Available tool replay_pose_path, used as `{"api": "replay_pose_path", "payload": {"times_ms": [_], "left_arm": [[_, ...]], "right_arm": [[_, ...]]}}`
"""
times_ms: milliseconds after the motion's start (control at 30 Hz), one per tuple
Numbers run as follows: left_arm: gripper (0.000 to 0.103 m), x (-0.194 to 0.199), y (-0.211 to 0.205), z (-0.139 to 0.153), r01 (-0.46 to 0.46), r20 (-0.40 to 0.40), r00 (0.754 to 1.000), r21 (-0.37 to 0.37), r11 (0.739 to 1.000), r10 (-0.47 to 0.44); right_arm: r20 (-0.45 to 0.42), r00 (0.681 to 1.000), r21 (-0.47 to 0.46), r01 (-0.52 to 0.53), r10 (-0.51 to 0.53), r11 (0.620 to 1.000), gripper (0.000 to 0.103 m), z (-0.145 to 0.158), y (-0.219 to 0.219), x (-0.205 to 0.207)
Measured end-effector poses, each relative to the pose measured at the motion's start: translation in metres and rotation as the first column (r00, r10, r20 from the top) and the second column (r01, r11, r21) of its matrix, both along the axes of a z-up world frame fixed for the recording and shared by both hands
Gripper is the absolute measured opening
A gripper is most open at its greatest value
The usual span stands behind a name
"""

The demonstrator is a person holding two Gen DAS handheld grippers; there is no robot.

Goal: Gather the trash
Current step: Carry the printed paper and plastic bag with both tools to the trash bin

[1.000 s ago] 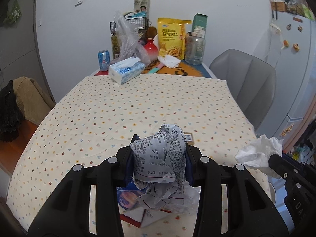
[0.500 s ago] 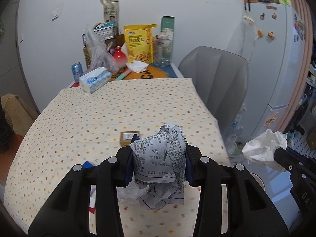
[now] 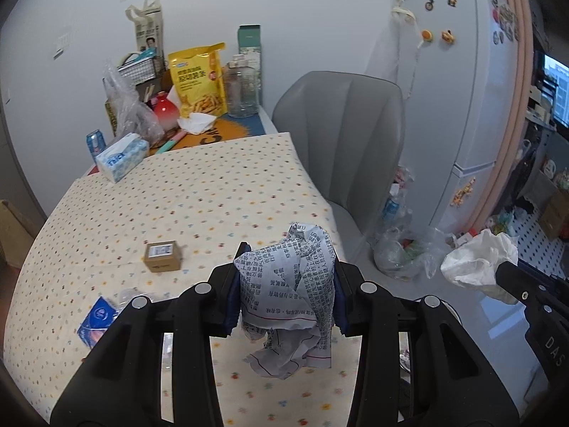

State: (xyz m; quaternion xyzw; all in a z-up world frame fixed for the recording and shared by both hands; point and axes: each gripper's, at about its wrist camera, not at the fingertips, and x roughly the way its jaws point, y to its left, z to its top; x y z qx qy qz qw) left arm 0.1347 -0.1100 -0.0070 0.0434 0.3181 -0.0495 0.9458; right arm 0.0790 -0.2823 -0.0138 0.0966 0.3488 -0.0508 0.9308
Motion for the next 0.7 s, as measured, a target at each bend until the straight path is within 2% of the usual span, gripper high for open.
{"api": "replay_pose_path", "payload": {"times_ms": [367,700], "left_arm": [[0.04,0.018,-0.081,-0.017,0.125,-0.047,0.991,0.034,0.992,-0.124],[0.04,0.038,-0.169,-0.047,0.265,-0.123,0.959,0.064,0.962,-0.255]], "right_arm": [[-0.039,0.992,0.031,0.12,-0.118,0.992,0.012,-0.019,-0.071,0.0],[-0.098,0.969,0.055,0.232,-0.226,0.971,0.012,-0.047,-0.14,0.004]]}}
